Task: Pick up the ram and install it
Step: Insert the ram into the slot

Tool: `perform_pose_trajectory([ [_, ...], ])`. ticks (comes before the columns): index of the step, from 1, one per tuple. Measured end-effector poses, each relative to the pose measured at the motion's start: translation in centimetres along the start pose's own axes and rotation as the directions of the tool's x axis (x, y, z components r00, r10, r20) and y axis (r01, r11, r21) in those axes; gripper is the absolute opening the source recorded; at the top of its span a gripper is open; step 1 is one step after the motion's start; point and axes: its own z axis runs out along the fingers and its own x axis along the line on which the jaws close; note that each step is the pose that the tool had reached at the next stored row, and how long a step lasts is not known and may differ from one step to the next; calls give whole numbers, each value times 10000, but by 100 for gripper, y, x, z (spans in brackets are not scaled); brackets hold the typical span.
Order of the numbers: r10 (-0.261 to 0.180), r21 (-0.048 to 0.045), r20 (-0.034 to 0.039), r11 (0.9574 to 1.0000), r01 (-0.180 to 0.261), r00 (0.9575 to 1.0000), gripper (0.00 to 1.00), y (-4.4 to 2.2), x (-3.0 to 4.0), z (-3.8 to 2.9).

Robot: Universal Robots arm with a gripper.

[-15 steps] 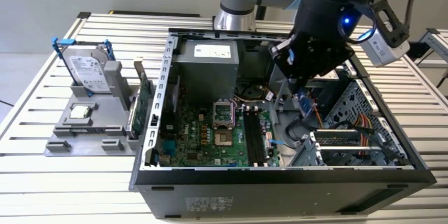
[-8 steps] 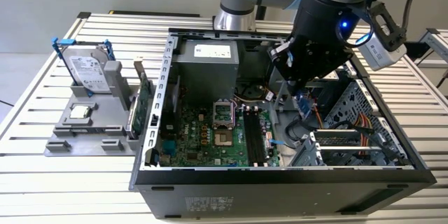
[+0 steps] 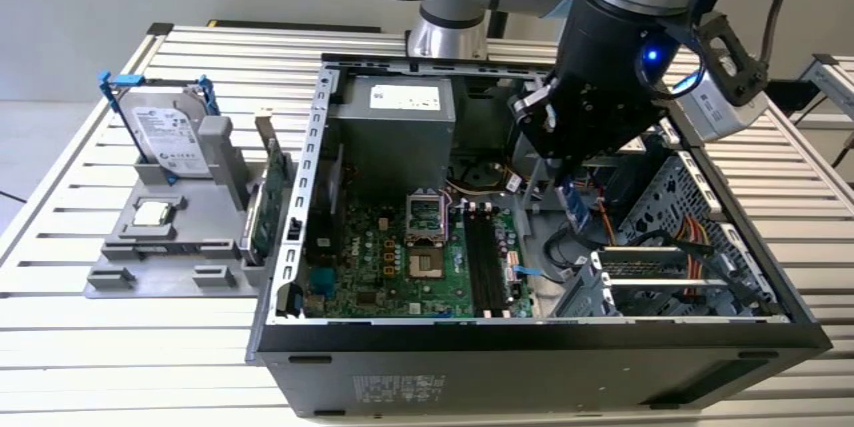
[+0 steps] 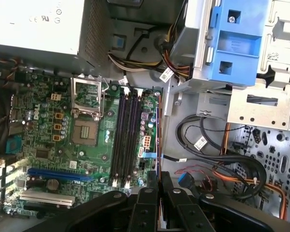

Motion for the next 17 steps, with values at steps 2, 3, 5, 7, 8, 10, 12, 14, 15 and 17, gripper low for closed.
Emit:
perform_pose_trajectory([
  [2,0,1,0,10000,0,10000,0,0,0,13],
  [3,0,1,-1,10000,0,10000,0,0,0,20],
  [5,0,1,-1,10000,0,10000,0,0,1,33],
  [7,0,1,-2,10000,0,10000,0,0,1,47],
  [8,0,0,-1,10000,0,10000,0,1,1,54],
  [10,0,2,-2,10000,0,10000,0,0,1,67],
  [12,0,2,-2,10000,0,10000,0,1,1,81],
  [14,0,3,-2,10000,0,10000,0,1,2,93],
  [15,2,5,-3,10000,-2,10000,0,3,2,99],
  [17,1,4,-2,10000,-1,10000,0,3,2,112],
])
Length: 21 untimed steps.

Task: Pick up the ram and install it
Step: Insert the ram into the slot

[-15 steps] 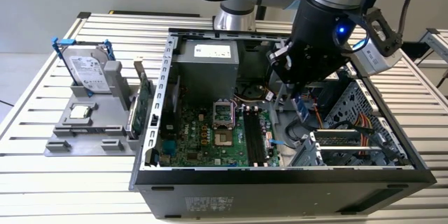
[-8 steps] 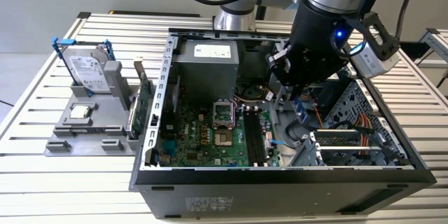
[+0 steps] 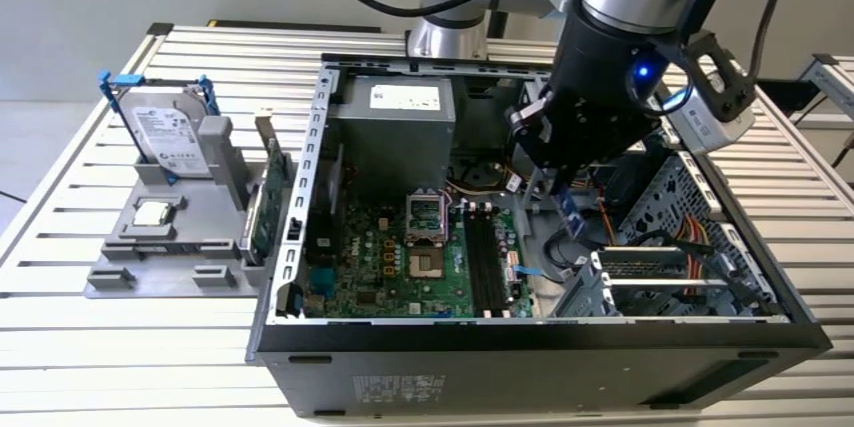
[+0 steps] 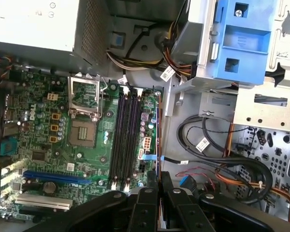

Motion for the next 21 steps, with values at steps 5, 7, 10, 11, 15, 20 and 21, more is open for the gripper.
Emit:
perform_pose_trajectory([
  [5,-1,2,0,10000,1,10000,0,0,0,27],
  [7,-1,1,0,10000,1,10000,0,0,0,45],
  [10,-1,2,-1,10000,1,10000,0,0,1,61],
  [11,-1,2,-1,10000,1,10000,0,1,1,67],
  [15,-1,2,-1,10000,1,10000,0,1,1,88],
  [20,-1,1,-1,10000,1,10000,0,1,1,112],
  [21,-1,1,-1,10000,1,10000,0,1,1,117],
])
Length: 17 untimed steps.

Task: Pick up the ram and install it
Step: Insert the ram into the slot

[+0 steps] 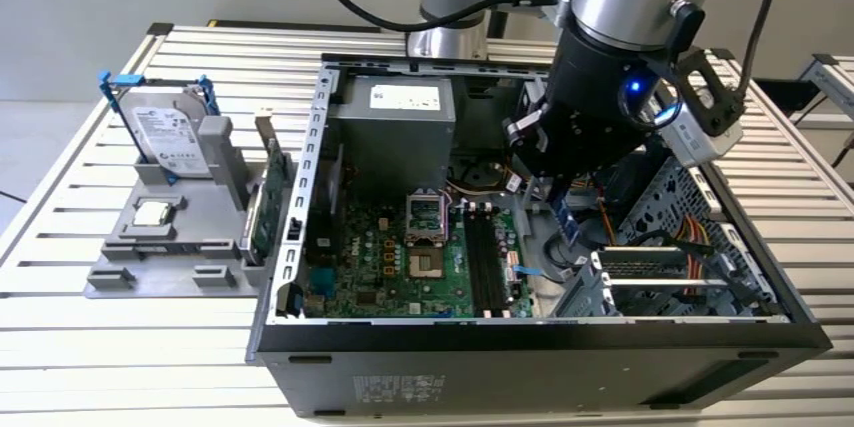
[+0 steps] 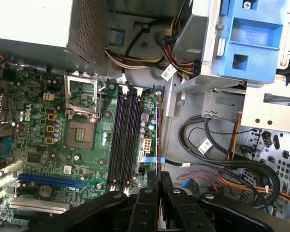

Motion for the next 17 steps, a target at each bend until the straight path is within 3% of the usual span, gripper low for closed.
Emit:
perform_pose_trajectory([
  [7,0,2,-1,10000,0,10000,0,0,1,36],
  [8,0,3,-1,10000,0,10000,0,1,1,76],
  [17,16,3,-2,10000,-16,10000,0,15,1,169],
])
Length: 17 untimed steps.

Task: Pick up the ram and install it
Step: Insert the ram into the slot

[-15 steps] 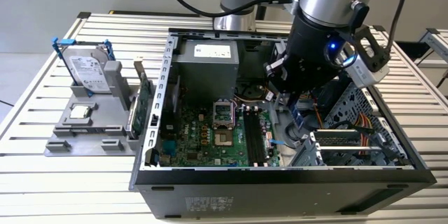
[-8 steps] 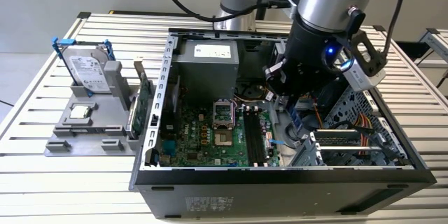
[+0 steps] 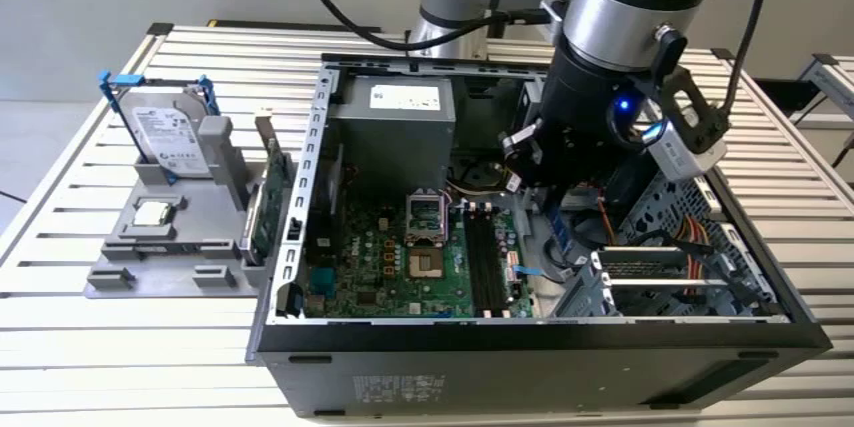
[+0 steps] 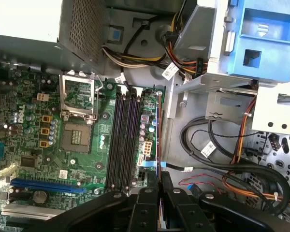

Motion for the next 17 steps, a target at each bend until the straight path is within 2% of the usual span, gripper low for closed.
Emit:
perform_pose_trajectory([
  [5,12,-3,-1,10000,-12,10000,0,3,1,68],
  [11,67,-2,-3,10000,-67,10000,0,5,1,74],
  [17,634,6,-9,9980,-634,9980,0,6,8,119],
])
